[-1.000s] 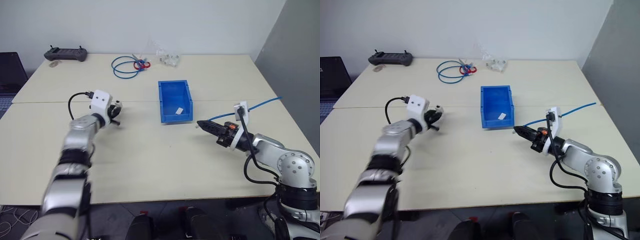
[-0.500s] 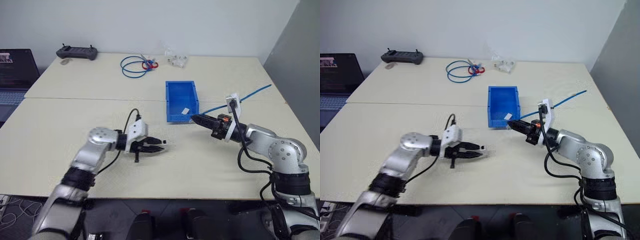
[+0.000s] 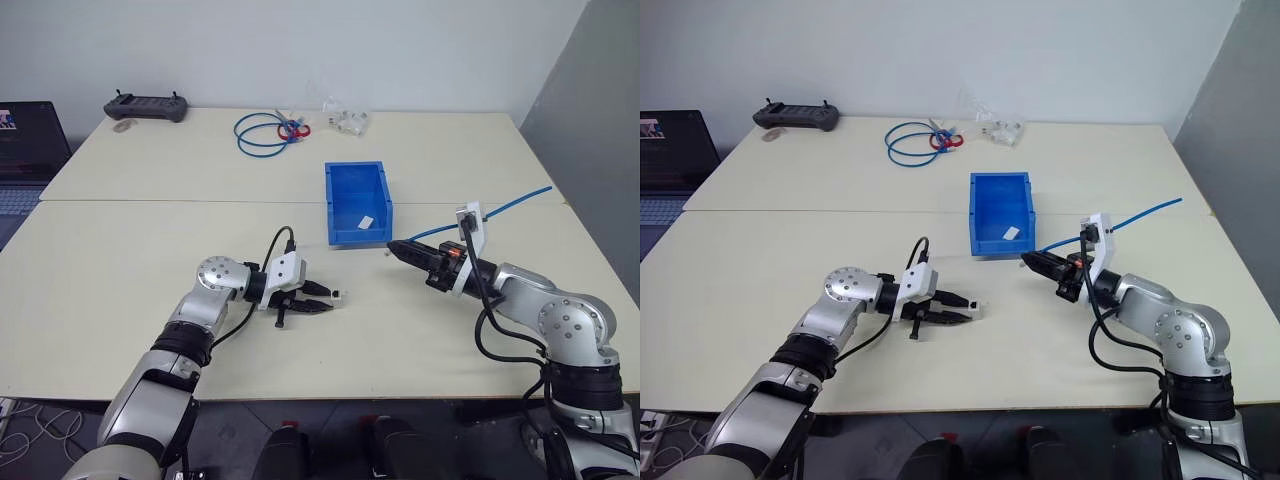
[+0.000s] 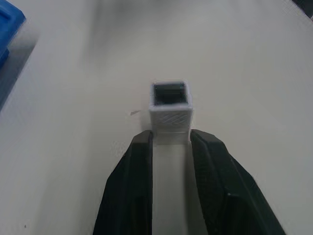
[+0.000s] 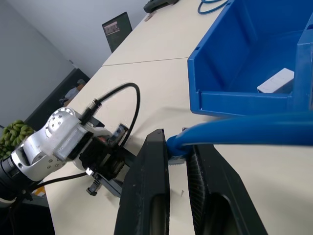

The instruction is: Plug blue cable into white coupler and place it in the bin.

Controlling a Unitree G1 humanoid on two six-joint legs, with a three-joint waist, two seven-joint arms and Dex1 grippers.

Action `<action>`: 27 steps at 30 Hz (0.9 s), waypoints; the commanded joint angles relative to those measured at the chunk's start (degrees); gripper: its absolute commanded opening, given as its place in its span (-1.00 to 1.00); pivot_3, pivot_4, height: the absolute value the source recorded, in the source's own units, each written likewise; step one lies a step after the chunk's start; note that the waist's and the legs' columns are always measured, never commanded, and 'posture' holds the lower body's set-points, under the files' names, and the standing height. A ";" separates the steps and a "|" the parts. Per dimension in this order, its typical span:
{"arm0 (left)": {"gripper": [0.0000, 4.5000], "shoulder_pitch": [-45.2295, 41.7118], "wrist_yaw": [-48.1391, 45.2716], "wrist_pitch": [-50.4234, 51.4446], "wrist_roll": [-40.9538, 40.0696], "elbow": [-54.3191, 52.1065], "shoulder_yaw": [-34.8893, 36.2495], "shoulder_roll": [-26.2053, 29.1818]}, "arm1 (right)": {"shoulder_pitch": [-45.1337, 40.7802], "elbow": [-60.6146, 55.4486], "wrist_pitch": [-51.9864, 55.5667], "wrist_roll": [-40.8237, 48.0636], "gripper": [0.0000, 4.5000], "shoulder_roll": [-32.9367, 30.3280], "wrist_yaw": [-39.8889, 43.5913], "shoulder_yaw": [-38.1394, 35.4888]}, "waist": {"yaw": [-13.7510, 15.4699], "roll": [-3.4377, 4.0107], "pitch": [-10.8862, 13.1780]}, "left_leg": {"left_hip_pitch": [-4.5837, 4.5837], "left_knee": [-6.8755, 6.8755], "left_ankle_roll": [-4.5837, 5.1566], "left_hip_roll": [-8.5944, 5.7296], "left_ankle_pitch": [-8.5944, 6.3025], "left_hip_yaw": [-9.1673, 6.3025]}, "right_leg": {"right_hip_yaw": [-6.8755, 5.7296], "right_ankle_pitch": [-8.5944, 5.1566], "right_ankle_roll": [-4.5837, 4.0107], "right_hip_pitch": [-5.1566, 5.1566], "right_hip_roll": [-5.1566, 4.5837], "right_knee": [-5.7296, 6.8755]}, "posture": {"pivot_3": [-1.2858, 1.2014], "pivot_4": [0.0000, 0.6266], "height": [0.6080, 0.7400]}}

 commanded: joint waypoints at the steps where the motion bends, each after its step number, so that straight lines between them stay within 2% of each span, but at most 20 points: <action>1: 0.03 -1.34 0.69 -1.04 1.63 1.90 0.14 -1.12 | -0.67 -2.41 -0.41 1.20 -0.91 0.15 -0.33 -1.99 | 0.04 0.00 0.00 | 0.01 0.02 0.00 0.00 0.00 0.01 | 0.00 0.00 0.00 0.02 0.01 0.03 | 0.03 -0.52 1.00; 4: 0.31 -1.84 0.89 -0.09 1.98 2.35 0.10 -1.99 | -0.86 -2.19 -0.42 1.19 -0.91 -0.04 -0.22 -2.16 | 0.05 0.00 0.00 | 0.01 0.02 0.01 -0.02 0.01 0.01 | 0.01 0.00 0.01 0.03 0.01 0.03 | 0.03 -0.52 1.00; 16: 0.31 -1.34 2.52 4.69 1.86 -1.00 -0.15 -4.73 | -1.75 -1.16 -0.75 0.51 -0.91 -0.13 0.11 -1.98 | 0.22 -0.01 -0.01 | -0.02 0.02 0.01 -0.07 0.01 -0.03 | 0.02 0.00 0.01 0.03 -0.04 0.01 | 0.03 -0.52 1.00; 17: 0.15 -1.13 2.07 5.54 1.64 -1.63 -0.16 -4.60 | -1.79 -1.07 -0.80 0.44 -0.91 -0.21 0.22 -1.98 | 0.22 -0.01 -0.01 | -0.03 0.02 0.01 -0.07 0.01 -0.04 | 0.01 0.00 0.01 0.03 -0.03 0.01 | 0.03 -0.52 1.00; 21: -0.16 -0.08 0.84 8.08 0.94 -3.81 0.17 -3.68 | -1.74 -1.25 -0.69 0.70 -0.91 -0.35 0.24 -2.22 | 0.14 -0.01 -0.01 | -0.02 0.01 0.01 -0.06 0.01 -0.04 | 0.02 0.01 0.01 0.03 -0.03 0.01 | 0.03 -0.52 1.00; 25: -0.59 0.70 0.58 8.16 1.45 -4.67 0.08 -2.86 | -1.49 -1.57 -0.58 0.64 -0.91 -0.65 0.67 -2.07 | 0.12 -0.01 -0.01 | -0.01 0.01 0.01 -0.03 0.01 -0.05 | 0.02 0.00 0.01 0.03 -0.02 0.01 | 0.03 -0.52 1.00; 27: -0.66 1.04 0.15 8.79 1.29 -5.26 0.12 -2.53 | -1.50 -2.82 -0.29 0.00 -0.91 -1.76 2.10 -0.67 | 0.09 -0.01 -0.01 | 0.00 0.01 0.01 -0.03 0.01 -0.05 | 0.03 0.00 0.01 0.03 -0.02 0.01 | 0.03 -0.52 1.00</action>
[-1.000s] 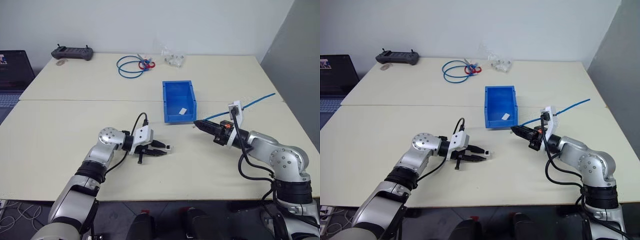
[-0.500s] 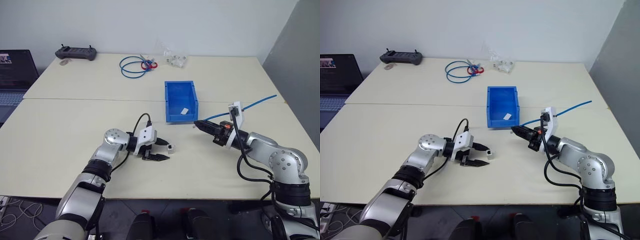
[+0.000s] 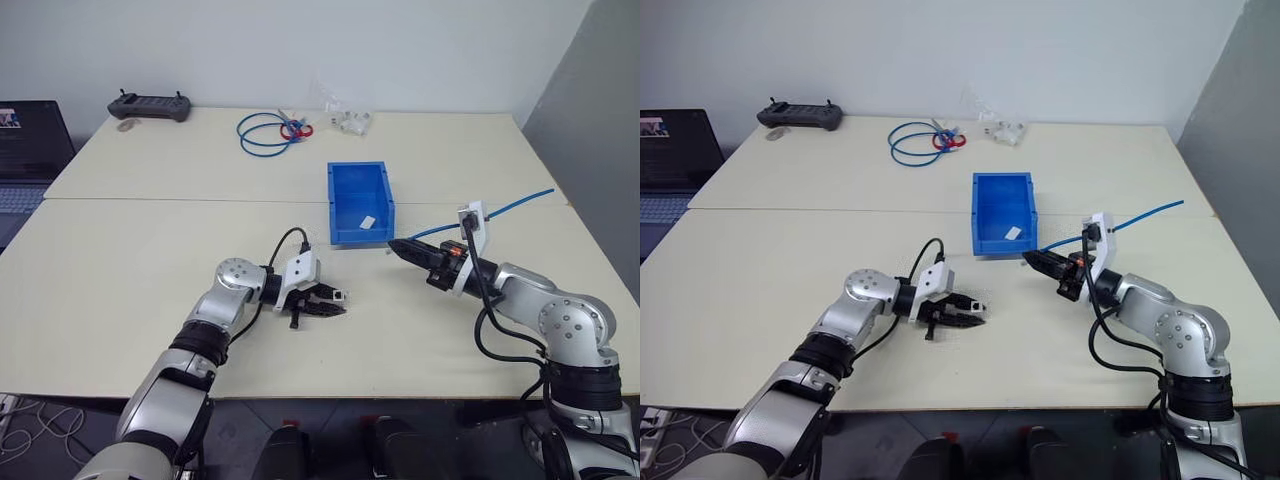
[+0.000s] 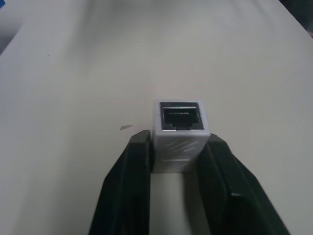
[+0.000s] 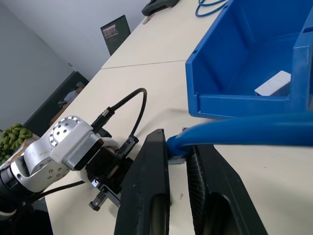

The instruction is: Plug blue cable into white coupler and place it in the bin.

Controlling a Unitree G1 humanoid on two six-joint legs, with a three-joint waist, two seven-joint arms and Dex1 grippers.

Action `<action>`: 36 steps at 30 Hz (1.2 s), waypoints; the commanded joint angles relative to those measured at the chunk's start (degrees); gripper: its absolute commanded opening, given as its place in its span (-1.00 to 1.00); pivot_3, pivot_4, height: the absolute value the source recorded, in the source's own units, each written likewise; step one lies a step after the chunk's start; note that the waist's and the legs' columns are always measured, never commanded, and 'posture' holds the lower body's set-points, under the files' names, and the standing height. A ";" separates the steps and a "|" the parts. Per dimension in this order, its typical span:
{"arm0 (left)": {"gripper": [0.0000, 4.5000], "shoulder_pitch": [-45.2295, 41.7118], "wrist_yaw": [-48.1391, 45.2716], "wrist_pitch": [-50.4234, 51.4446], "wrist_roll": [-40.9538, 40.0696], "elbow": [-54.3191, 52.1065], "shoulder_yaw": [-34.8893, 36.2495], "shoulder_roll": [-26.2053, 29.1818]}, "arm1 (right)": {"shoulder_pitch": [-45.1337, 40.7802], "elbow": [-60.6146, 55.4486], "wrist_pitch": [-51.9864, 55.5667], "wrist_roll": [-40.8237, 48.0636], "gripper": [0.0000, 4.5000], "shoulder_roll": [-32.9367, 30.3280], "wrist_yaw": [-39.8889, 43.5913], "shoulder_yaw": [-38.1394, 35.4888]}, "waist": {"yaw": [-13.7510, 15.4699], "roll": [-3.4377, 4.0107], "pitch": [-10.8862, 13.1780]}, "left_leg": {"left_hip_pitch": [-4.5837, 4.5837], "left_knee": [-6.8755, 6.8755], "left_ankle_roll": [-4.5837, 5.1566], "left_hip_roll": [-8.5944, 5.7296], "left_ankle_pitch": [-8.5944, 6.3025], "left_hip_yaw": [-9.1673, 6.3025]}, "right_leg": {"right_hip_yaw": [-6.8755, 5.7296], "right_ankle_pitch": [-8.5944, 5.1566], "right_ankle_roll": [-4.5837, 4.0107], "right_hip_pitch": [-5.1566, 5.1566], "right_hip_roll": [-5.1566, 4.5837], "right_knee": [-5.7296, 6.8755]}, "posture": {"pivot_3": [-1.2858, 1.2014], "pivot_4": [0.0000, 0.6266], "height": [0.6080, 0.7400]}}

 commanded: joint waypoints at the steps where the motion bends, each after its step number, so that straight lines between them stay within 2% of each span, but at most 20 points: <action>1: -0.66 1.24 -1.41 1.02 -0.10 -1.90 0.11 1.03 | -1.14 -4.17 -0.20 -0.73 -0.91 -2.63 3.43 1.38 | -0.03 0.00 0.00 | 0.00 0.00 0.00 0.00 0.00 0.00 | 0.00 0.00 0.00 0.00 0.00 0.00 | 0.03 -0.52 1.00; 5: -0.66 0.94 -1.37 2.03 -0.45 -2.33 0.47 1.18 | -1.15 -11.44 -5.95 -11.14 -0.91 -9.78 13.33 14.67 | -0.14 0.01 0.00 | 0.01 -0.01 0.00 0.01 0.00 0.00 | 0.00 0.00 0.00 -0.01 0.03 -0.01 | 0.03 -0.52 1.00; 10: -0.66 1.02 -0.96 2.39 -0.09 -2.84 0.03 0.86 | -3.03 -9.59 -14.54 -21.43 -0.91 -10.87 20.98 24.88 | -0.12 0.01 -0.01 | 0.03 0.01 0.00 0.09 0.00 0.02 | -0.04 -0.01 0.00 -0.01 0.22 0.01 | 0.03 -0.52 1.00; 19: -0.66 3.96 -1.25 4.80 -1.08 -8.17 0.18 1.57 | -6.71 1.05 -21.50 -29.24 -0.91 -5.89 25.34 26.93 | -0.02 0.00 -0.01 | 0.02 0.06 0.00 0.09 0.00 -0.01 | 0.01 0.00 -0.01 -0.02 0.19 0.01 | 0.03 -0.52 1.00; 36: -0.66 4.71 -0.13 5.09 -0.43 -9.63 -0.29 1.25 | -6.97 6.94 -24.85 -36.36 -0.91 -0.99 30.43 30.89 | 0.01 -0.01 -0.02 | 0.05 0.08 0.00 0.08 0.00 -0.04 | -0.01 0.04 -0.07 0.00 0.15 0.04 | 0.03 -0.52 1.00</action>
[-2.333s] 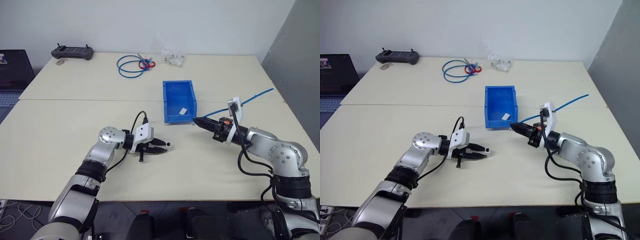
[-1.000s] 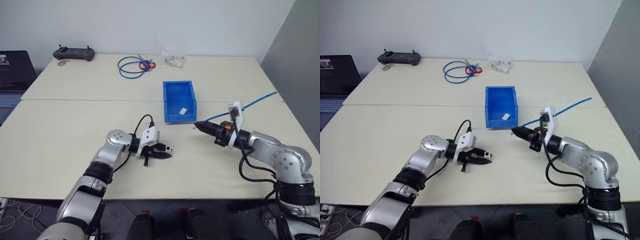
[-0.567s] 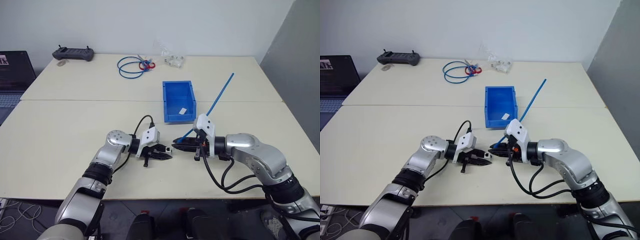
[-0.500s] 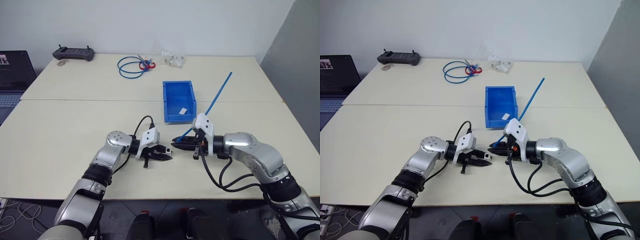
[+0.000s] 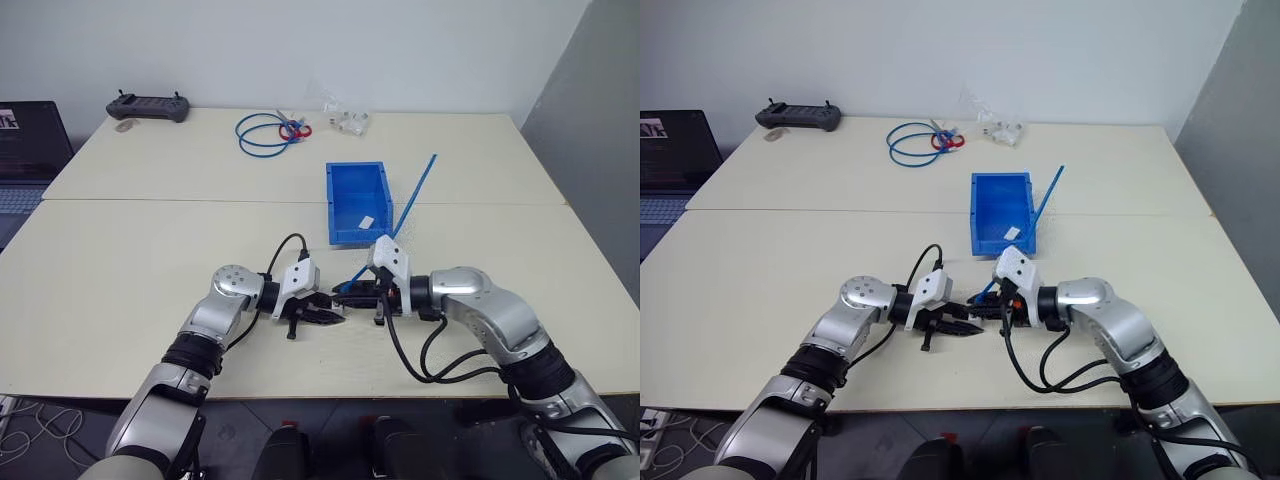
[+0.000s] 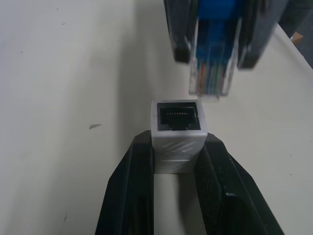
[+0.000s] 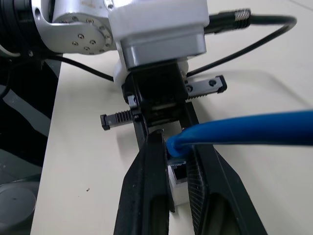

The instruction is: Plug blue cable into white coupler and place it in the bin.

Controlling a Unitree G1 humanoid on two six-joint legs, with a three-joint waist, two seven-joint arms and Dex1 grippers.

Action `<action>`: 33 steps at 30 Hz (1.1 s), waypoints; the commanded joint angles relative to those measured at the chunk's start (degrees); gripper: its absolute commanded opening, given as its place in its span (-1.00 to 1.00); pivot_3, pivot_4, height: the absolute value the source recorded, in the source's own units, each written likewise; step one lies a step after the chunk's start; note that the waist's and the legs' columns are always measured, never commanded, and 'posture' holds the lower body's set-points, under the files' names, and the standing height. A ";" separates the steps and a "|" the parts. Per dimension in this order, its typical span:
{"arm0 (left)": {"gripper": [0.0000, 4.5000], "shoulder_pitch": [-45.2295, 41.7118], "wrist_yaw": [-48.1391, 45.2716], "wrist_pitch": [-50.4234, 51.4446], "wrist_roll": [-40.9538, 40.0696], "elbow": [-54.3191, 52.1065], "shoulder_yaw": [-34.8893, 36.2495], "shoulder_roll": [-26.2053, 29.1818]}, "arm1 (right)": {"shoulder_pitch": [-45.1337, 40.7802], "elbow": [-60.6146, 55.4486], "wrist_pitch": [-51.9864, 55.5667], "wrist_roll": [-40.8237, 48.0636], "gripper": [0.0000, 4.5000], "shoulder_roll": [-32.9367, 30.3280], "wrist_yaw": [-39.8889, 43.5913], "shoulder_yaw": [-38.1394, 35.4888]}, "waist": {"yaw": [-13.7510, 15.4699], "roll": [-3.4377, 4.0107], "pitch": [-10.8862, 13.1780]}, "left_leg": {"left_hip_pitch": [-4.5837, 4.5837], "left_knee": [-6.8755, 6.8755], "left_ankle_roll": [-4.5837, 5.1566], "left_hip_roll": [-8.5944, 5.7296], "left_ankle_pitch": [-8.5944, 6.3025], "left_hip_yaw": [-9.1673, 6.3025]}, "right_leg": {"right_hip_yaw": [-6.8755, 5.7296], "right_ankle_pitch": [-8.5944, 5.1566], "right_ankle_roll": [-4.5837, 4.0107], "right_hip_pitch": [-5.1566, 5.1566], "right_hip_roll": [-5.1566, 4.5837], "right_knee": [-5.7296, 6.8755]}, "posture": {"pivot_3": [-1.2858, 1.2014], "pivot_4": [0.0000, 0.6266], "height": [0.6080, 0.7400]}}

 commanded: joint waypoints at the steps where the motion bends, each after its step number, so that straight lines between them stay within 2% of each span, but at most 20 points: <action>1: -0.66 0.63 0.01 0.01 0.03 -1.61 -0.25 0.16 | -0.56 1.48 -2.48 -1.96 -0.91 0.91 1.10 0.13 | 0.00 0.00 0.00 | 0.00 0.00 0.00 0.00 0.00 0.00 | 0.00 0.00 0.00 0.00 0.00 0.00 | 0.03 -0.52 1.00; 9: -0.66 1.51 0.03 0.79 -0.16 -3.19 -0.16 0.46 | -0.14 4.32 -5.13 -5.34 -0.91 0.82 3.16 0.68 | 0.00 0.01 -0.01 | 0.01 0.00 0.00 0.00 0.00 0.00 | 0.00 0.01 -0.02 0.00 -0.01 0.01 | 0.03 -0.52 1.00; 17: -0.66 1.62 0.58 0.36 0.03 -3.20 -0.06 0.50 | -1.64 6.53 -8.29 -11.45 -0.91 -0.24 7.76 6.59 | -0.03 0.02 -0.04 | 0.09 0.00 0.00 0.00 0.00 0.02 | -0.01 0.00 -0.01 0.05 0.00 0.02 | 0.03 -0.52 1.00; 23: -0.66 1.90 0.40 0.16 0.04 -3.64 0.14 1.27 | -4.63 9.17 -5.04 -13.63 -0.91 -1.24 14.06 11.45 | -0.06 0.05 -0.11 | 0.16 -0.01 0.00 0.00 0.00 0.06 | -0.01 0.01 -0.02 0.08 0.00 0.03 | 0.03 -0.52 1.00; 27: -0.66 2.41 1.04 0.46 0.06 -4.46 0.30 1.33 | -5.91 11.28 1.20 -11.19 -0.91 2.14 13.82 10.26 | -0.06 0.05 -0.17 | 0.17 -0.02 0.00 0.01 0.00 0.03 | 0.00 0.06 -0.13 0.10 -0.01 0.03 | 0.03 -0.52 1.00; 33: -0.66 3.84 2.34 0.21 -0.16 -5.45 0.62 1.65 | -1.67 21.22 -10.99 -21.13 -0.91 1.38 11.00 14.61 | -0.30 0.08 -0.70 | 0.54 -0.12 0.01 0.07 0.00 0.10 | -0.02 -0.04 -0.06 0.32 -0.11 0.03 | 0.03 -0.52 1.00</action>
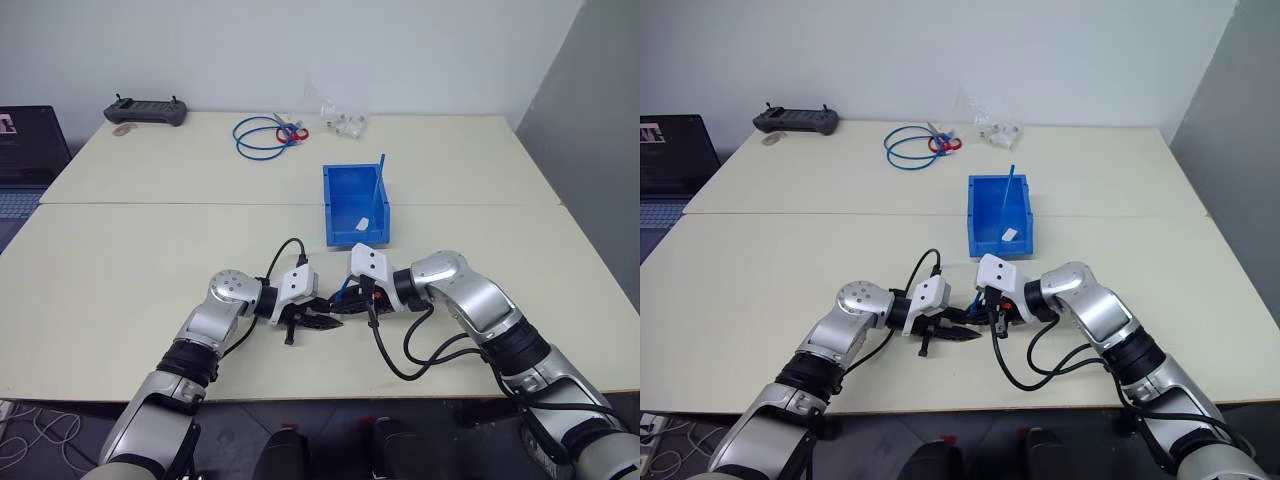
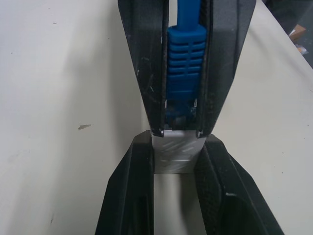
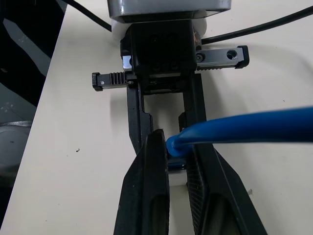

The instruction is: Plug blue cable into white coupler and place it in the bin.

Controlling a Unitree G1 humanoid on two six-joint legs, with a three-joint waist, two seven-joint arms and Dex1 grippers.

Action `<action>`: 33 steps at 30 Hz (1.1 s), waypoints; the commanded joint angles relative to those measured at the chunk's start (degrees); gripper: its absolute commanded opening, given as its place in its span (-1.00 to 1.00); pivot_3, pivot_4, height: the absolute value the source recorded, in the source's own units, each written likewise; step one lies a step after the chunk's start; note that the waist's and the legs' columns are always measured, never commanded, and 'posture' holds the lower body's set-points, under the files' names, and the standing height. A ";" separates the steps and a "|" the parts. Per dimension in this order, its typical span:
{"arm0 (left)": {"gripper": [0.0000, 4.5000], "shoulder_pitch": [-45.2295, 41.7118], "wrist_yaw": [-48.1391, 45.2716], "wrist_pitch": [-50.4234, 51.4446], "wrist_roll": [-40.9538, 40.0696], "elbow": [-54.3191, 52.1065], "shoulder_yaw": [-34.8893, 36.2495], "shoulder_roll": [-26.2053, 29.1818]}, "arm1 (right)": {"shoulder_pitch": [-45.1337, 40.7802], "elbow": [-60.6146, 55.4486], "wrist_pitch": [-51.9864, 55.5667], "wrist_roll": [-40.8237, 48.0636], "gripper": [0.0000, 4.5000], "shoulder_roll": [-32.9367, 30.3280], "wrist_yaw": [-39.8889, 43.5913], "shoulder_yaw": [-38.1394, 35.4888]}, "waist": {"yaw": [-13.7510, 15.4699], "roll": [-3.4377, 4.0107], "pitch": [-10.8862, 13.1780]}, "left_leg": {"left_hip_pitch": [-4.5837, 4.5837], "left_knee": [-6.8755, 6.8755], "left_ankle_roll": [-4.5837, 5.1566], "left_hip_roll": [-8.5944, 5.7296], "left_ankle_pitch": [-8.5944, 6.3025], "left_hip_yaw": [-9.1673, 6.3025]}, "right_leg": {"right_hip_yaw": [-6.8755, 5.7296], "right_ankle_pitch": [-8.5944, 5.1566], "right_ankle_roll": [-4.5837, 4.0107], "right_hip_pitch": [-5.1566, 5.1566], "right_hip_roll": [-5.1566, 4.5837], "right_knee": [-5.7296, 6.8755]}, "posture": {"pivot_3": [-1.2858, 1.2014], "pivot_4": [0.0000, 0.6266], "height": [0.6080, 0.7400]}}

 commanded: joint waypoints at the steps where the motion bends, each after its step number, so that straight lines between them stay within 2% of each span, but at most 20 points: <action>1: -0.66 0.71 0.68 -0.16 -0.52 -2.11 0.77 0.63 | 5.78 9.68 -5.77 -9.12 -0.91 -1.36 -1.33 8.32 | -0.18 0.04 -0.14 | 0.39 -0.07 0.01 0.00 -0.01 0.02 | 0.02 -0.06 0.00 0.33 0.00 -0.03 | 0.03 -0.52 1.00; 3: -0.66 0.74 1.24 0.02 -0.69 -2.08 1.01 0.59 | 6.21 10.38 -5.53 -9.18 -0.91 -0.63 -2.13 7.29 | -0.50 0.04 -0.45 | 0.81 -0.17 0.01 0.01 -0.02 0.04 | 0.04 -0.13 -0.07 0.69 0.02 -0.06 | 0.03 -0.52 1.00; 5: -0.35 0.57 0.85 2.07 -1.84 -2.25 1.46 0.57 | 6.12 10.35 -5.19 -8.73 -0.91 0.13 -3.01 5.93 | -0.66 0.06 -0.60 | 0.88 -0.17 0.01 0.04 -0.02 0.06 | 0.07 -0.14 -0.08 0.72 0.17 -0.02 | 0.03 -0.52 1.00; 6: -0.30 0.53 0.58 2.84 -2.28 -2.39 1.59 0.60 | 6.06 10.27 -5.06 -8.54 -0.91 0.36 -3.26 5.49 | -0.73 0.08 -0.79 | 0.88 -0.17 0.01 0.04 -0.02 0.05 | 0.08 -0.14 -0.08 0.72 0.23 -0.02 | 0.03 -0.52 1.00; 11: 0.19 1.79 1.13 5.65 -4.28 -6.30 3.35 2.47 | 5.85 5.73 -1.37 -3.94 -0.91 1.31 -5.50 -1.16 | -0.91 0.09 -0.89 | 0.99 -0.18 0.01 0.08 -0.02 0.05 | 0.17 -0.14 -0.08 0.80 0.33 0.00 | 0.03 -0.52 1.00; 15: 0.55 4.27 5.85 14.89 -8.79 -15.70 8.71 4.68 | 4.04 -0.64 9.75 5.84 -0.91 3.74 -10.48 -14.35 | -0.95 0.11 -0.74 | 0.85 -0.16 0.00 0.12 -0.01 -0.01 | 0.21 -0.14 -0.09 0.70 0.31 0.02 | 0.03 -0.52 1.00; 19: 0.96 6.92 15.16 23.60 -13.03 -26.94 15.98 5.59 | -7.02 0.19 24.66 16.88 -0.91 7.33 -19.10 -30.40 | -0.93 0.41 -0.10 | 0.37 -0.10 -0.03 0.08 0.00 -0.07 | 0.10 -0.12 -0.09 0.30 -0.08 0.06 | 0.03 -0.52 1.00; 22: 0.99 6.65 24.88 32.16 -19.14 -33.83 22.64 2.29 | -15.66 6.23 27.57 19.72 -0.91 10.04 -24.83 -37.18 | -0.86 0.47 0.02 | 0.05 -0.10 -0.03 0.03 0.01 -0.03 | 0.12 -0.05 -0.10 -0.03 -0.13 0.08 | 0.03 -0.52 1.00; 26: 0.99 8.33 33.87 37.59 -22.47 -41.93 25.30 -1.22 | -25.46 21.64 20.84 16.63 -0.91 13.06 -32.12 -40.30 | -0.93 0.46 0.01 | -0.27 -0.19 -0.02 0.04 -0.01 -0.15 | 0.01 0.11 -0.37 -0.22 -0.12 0.02 | 0.03 -0.52 1.00; 28: 1.00 9.13 36.86 38.87 -23.13 -44.25 25.01 -2.61 | -29.31 29.99 15.47 14.41 -0.60 13.69 -34.19 -40.06 | -0.92 0.46 0.01 | -0.34 -0.20 -0.03 -0.01 -0.02 -0.11 | 0.05 0.11 -0.39 -0.25 -0.18 -0.03 | 0.03 -0.52 1.00; 29: 1.00 9.56 37.77 38.95 -23.05 -44.83 24.60 -3.03 | -30.85 33.65 12.42 13.10 -0.58 13.89 -34.83 -39.53 | -0.89 0.46 0.02 | -0.37 -0.20 -0.03 -0.05 -0.02 -0.08 | 0.05 0.12 -0.39 -0.27 -0.23 -0.03 | 0.03 -0.52 1.00; 30: 1.00 9.83 38.46 39.03 -23.08 -45.19 24.27 -3.21 | -32.03 36.68 9.92 12.11 -0.43 13.94 -35.17 -39.09 | -0.89 0.47 0.02 | -0.46 -0.17 -0.04 -0.11 -0.02 -0.05 | 0.05 0.12 -0.39 -0.32 -0.32 -0.04 | 0.03 -0.52 1.00; 33: 1.00 10.16 40.05 39.21 -23.78 -45.54 24.25 -3.79 | -33.53 43.57 4.43 9.31 -0.13 13.32 -35.51 -37.99 | -0.71 0.45 0.04 | -0.58 -0.13 -0.04 -0.23 -0.02 -0.01 | 0.06 0.17 -0.30 -0.39 -0.45 -0.08 | 0.03 -0.52 1.00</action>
